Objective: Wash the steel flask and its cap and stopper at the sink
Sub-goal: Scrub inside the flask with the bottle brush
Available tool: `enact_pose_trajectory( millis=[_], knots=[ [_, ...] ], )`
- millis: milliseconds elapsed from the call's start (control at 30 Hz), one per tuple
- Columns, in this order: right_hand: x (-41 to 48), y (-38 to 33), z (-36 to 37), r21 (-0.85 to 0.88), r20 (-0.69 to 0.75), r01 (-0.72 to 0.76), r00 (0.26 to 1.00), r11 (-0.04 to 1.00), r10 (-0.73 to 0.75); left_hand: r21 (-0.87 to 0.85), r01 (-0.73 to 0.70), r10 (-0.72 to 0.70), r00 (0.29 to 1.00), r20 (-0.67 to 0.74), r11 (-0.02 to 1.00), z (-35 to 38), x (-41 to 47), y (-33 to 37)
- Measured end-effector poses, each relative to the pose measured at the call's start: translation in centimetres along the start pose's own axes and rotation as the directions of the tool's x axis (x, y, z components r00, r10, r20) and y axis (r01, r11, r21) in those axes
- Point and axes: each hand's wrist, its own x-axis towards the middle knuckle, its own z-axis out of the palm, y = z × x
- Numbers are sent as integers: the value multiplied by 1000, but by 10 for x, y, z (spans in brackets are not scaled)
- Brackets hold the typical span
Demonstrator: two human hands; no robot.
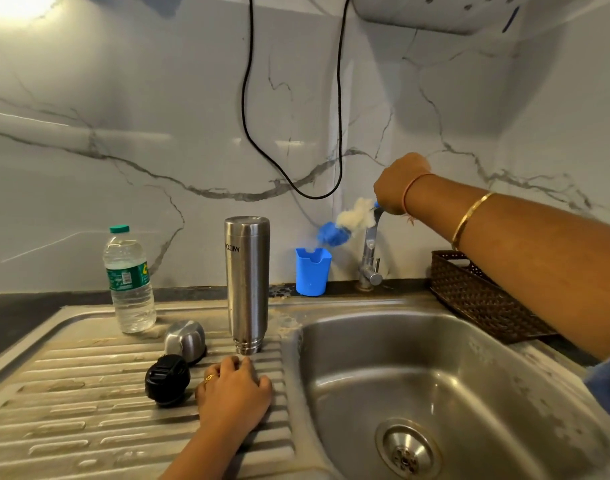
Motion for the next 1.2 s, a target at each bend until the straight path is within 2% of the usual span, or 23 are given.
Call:
enact_pose_trajectory(
  millis=[100,267,433,600,967,1200],
  knots=[
    [-6,0,10,74,16,15,1000,997,-16,2,-6,6,1000,4,1000,0,0,0],
    [-20,-8,33,210,-115,1,993,978,23,5,-8,8,1000,2,1000,-1,0,0],
    [-30,-16,52,225,-171,68,985,972,-29,11,-15,15,1000,5,1000,-1,-1,0],
    [-35,-17,60,309,-257,57,966,949,26,19,-20,20,1000,10,1000,-2,-1,0],
    [-44,-18,72,333,-236,64,972,941,18,28,-19,18,1000,7,999,-1,0,-1],
    [-52,-17,87,409,-240,6,965,913,101,37,-24,24,1000,-3,999,-1,1,-1]
  ],
)
